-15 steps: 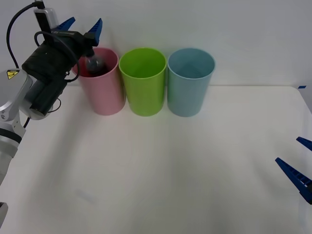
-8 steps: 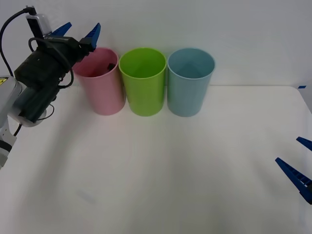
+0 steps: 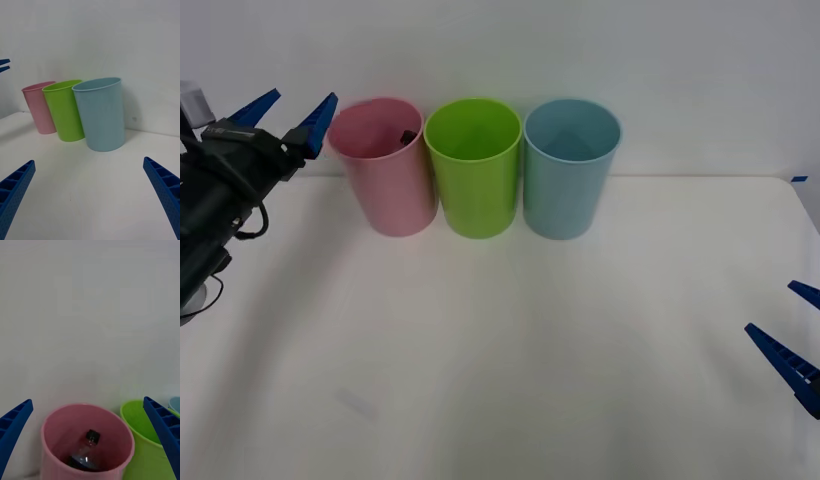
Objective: Grasp the object on the table and drop it into the matching bin: aluminum can to the light blue bin, PET bottle to the pink bin.
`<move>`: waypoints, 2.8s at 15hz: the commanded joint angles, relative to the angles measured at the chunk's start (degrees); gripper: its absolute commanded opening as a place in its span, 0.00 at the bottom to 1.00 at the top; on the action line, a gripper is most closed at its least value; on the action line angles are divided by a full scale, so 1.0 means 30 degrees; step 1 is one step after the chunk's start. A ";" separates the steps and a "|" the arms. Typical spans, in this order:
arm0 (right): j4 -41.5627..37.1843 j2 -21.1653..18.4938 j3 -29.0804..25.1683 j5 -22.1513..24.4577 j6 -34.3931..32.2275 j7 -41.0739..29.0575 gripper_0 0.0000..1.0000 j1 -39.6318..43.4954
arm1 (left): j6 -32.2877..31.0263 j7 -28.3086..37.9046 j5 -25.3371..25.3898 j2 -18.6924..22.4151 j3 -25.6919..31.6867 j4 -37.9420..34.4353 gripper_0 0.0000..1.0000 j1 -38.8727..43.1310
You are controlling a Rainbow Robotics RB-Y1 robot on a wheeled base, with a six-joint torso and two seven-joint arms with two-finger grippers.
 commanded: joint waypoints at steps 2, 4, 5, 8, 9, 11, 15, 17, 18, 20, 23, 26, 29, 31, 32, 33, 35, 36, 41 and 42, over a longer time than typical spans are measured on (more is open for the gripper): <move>0.0000 0.0000 0.0000 0.0000 0.0000 0.0000 1.00 0.0000 | -0.2693 -0.0307 0.0313 0.0252 0.1977 -0.0714 1.00 0.2867; 0.0000 0.0000 0.0000 0.0000 0.0000 0.0000 1.00 0.0000 | -0.4040 -0.0483 0.0313 0.0223 0.2826 -0.0714 1.00 0.4010; 0.0000 0.0000 0.0000 0.0000 0.0000 0.0000 1.00 0.0000 | -0.4948 -0.0541 0.0255 0.0223 0.3383 -0.0714 1.00 0.4713; 0.0000 0.0000 0.0000 0.0000 0.0000 0.0000 1.00 0.0000 | -0.7087 -0.0776 0.0255 0.0223 0.4672 -0.0685 1.00 0.6383; 0.0000 0.0000 0.0000 0.0000 0.0000 0.0000 1.00 0.0000 | -0.7732 -0.0864 0.0225 0.0223 0.5082 -0.0714 1.00 0.6910; 0.0000 0.0000 0.0000 0.0000 0.0000 0.0000 1.00 0.0000 | -0.9021 -0.1127 0.0225 0.0223 0.5961 -0.0714 1.00 0.7994; 0.0000 0.0000 0.0000 0.0000 0.0000 0.0000 1.00 0.0000 | -1.1013 -0.1684 0.0020 0.0223 0.7280 -0.0656 1.00 0.9547; 0.0000 0.0000 0.0000 0.0000 0.0000 0.0000 1.00 0.0000 | -1.2214 -0.1801 -0.0654 0.0223 0.8071 -0.0246 1.00 0.9898; 0.0000 0.0000 0.0000 0.0000 0.0000 0.0000 1.00 0.0000 | -1.3122 -0.1977 -0.0654 0.0223 0.8364 0.0340 1.00 0.9898; 0.0000 0.0000 0.0000 0.0000 0.0000 0.0000 1.00 0.0000 | -1.4206 -0.2299 -0.0712 0.0252 0.8744 0.1190 1.00 0.9898; 0.0000 0.0000 0.0000 0.0000 0.0000 0.0000 1.00 0.0000 | -1.5554 -0.2680 -0.1240 0.0340 0.9653 0.2215 1.00 1.0133; 0.0000 0.0000 0.0000 0.0000 0.0000 0.0000 1.00 0.0000 | -1.5788 -0.2827 -0.1152 0.0662 1.0151 0.2245 1.00 1.0982; 0.0000 0.0000 0.0000 0.0000 0.0000 0.0000 1.00 0.0000 | -1.6023 -0.2944 -0.1181 0.0867 1.0619 0.2245 1.00 1.1715; 0.0000 0.0000 0.0000 0.0000 0.0000 0.0000 1.00 0.0000 | -1.6111 -0.3032 -0.1181 0.1072 1.0825 0.2245 1.00 1.2125; 0.0000 0.0000 0.0000 0.0000 0.0000 0.0000 1.00 0.0000 | -1.6169 -0.3061 -0.1152 0.1219 1.0825 0.2245 1.00 1.2301; 0.0000 0.0000 0.0000 0.0000 0.0000 0.0000 1.00 0.0000 | -1.6198 -0.3090 -0.1181 0.1307 1.0825 0.2245 1.00 1.2389; 0.0000 0.0000 0.0000 0.0000 0.0000 0.0000 1.00 0.0000 | -1.6257 -0.3120 -0.1210 0.1658 1.0825 0.2245 1.00 1.2594; 0.0000 0.0000 0.0000 0.0000 0.0000 0.0000 1.00 0.0000 | -1.6286 -0.3120 -0.1210 0.1863 1.0825 0.2245 1.00 1.2711; 0.0000 0.0000 0.0000 0.0000 0.0000 0.0000 1.00 0.0000 | -1.6257 -0.2944 -0.1240 0.2273 1.0444 0.2245 1.00 1.2857; 0.0000 0.0000 0.0000 0.0000 0.0000 0.0000 1.00 0.0000 | -1.6257 -0.2944 -0.1240 0.2273 1.0444 0.2245 1.00 1.2857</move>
